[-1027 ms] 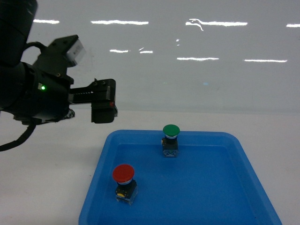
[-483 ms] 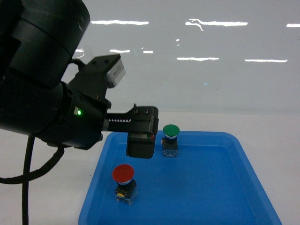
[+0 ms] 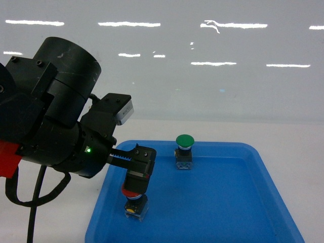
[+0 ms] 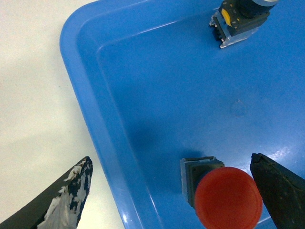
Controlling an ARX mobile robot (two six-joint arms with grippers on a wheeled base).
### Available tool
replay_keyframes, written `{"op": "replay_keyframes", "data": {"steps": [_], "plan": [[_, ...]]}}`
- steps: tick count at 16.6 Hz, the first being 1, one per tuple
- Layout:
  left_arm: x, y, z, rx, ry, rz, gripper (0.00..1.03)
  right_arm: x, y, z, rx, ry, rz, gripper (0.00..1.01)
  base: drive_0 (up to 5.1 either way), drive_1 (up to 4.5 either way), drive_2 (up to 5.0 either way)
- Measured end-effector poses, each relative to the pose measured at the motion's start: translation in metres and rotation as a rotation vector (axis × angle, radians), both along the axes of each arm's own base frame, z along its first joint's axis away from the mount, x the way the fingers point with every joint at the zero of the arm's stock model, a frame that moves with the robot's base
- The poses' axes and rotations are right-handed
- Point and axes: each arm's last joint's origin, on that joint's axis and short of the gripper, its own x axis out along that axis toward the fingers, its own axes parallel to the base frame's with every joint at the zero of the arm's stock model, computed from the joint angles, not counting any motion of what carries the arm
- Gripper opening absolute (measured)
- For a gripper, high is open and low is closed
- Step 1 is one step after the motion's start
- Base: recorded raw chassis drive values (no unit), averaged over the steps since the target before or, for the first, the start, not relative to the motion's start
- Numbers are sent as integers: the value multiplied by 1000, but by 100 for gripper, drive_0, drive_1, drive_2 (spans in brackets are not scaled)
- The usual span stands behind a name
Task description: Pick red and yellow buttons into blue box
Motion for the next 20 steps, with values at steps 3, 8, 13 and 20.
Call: {"op": "replay_keyframes", "data": {"steps": [3,8,13,20], "plan": [[4,5,-4,-3,16,-15,98,0,0,0,0,0,0,29,0,0,0],[0,-6,-6,9,43,-53,98,0,0,0,0,0,0,29,0,0,0],[-5,-16,-13,21,49,-84,98,0,0,0,0,0,0,29,0,0,0],[-13,-16,-24,47,81,-97,98,0,0,0,0,0,0,29,0,0,0]]}}
